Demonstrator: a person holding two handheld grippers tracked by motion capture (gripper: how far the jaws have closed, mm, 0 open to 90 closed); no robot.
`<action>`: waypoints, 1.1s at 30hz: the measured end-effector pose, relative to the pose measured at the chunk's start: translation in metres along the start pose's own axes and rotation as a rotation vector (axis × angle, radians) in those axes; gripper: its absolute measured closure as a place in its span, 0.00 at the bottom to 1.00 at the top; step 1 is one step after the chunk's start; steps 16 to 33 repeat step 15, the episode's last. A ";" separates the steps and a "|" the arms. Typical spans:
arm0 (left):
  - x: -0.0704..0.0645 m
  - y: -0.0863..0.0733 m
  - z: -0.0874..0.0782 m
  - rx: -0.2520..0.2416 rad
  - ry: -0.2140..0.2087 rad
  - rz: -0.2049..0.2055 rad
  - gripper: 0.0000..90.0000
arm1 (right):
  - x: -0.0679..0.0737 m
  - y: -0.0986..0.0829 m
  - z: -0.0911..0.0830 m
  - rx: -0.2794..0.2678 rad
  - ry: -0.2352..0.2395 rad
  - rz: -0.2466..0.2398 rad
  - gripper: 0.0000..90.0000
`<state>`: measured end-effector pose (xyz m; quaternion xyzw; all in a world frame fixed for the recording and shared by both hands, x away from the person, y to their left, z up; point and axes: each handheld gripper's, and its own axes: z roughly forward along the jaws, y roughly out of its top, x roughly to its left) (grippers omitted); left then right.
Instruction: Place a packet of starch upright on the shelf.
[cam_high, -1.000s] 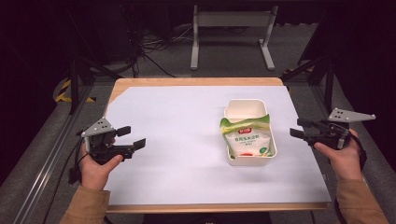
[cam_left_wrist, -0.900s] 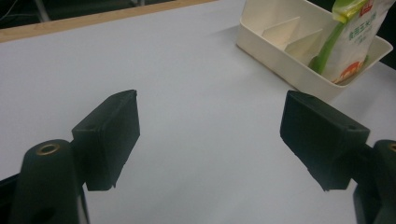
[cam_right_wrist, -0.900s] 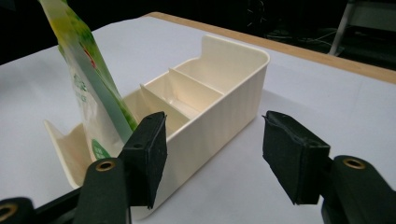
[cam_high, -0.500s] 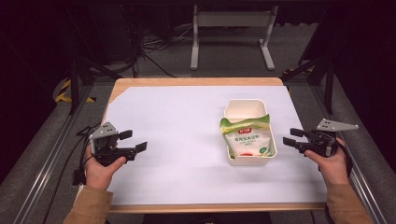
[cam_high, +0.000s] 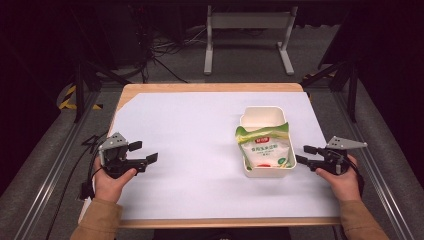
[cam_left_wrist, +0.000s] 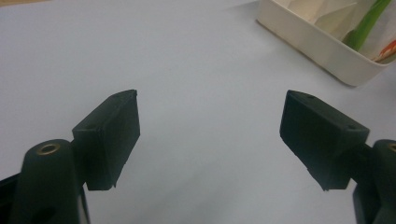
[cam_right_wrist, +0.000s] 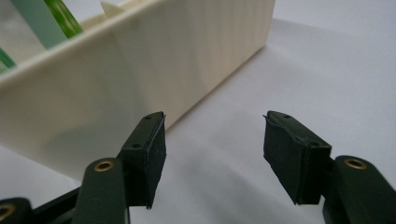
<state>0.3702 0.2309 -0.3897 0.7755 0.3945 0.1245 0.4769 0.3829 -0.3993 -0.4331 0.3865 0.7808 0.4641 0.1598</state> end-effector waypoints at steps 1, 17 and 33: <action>0.000 -0.001 0.001 0.003 0.002 -0.004 0.23 | 0.000 -0.002 0.002 0.004 -0.004 -0.006 0.43; 0.004 -0.006 0.006 0.020 0.006 -0.015 0.23 | 0.004 -0.004 0.005 0.009 -0.029 0.000 0.44; 0.004 -0.006 0.006 0.020 0.006 -0.015 0.23 | 0.004 -0.004 0.005 0.009 -0.029 0.000 0.44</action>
